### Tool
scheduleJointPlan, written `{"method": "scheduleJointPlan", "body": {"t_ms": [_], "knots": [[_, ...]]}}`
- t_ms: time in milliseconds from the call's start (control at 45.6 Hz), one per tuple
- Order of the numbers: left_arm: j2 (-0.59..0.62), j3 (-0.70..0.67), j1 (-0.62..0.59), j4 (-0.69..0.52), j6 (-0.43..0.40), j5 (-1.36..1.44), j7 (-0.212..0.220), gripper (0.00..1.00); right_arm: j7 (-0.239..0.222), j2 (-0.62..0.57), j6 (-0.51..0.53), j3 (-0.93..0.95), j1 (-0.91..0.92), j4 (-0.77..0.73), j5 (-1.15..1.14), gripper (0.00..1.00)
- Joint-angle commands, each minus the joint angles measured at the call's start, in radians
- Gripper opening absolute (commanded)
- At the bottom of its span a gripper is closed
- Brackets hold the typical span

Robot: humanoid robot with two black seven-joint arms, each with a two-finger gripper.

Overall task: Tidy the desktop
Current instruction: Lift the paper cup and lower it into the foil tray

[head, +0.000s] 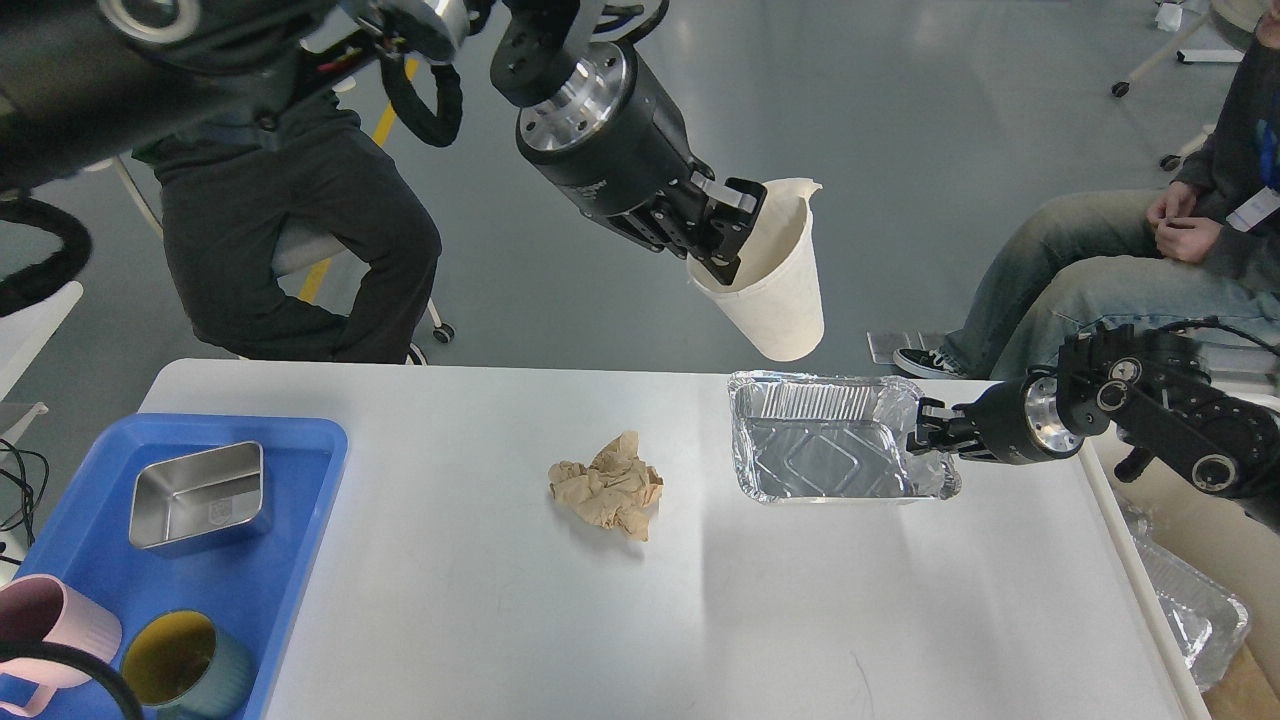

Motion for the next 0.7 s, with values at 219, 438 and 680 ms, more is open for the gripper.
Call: {"method": "scheduleJointPlan", "body": {"t_ms": [219, 438, 680], "knots": [[-0.363, -0.004, 0.207, 0.460, 0.113, 0.153, -0.103, 0.02, -0.001, -0.004, 0.003, 0.002, 0.003, 0.015, 0.001, 0.00], [-0.362, -0.002, 0.347, 0.437, 0.260, 0.199, -0.131, 0.02, -0.001, -0.013, 0.003, 0.003, 0.003, 0.041, 0.002, 0.00], [-0.360, 0.001, 0.434, 0.431, 0.328, 0.246, -0.177, 0.03, -0.004, -0.041, 0.004, 0.009, 0.005, 0.092, 0.004, 0.00]]}}
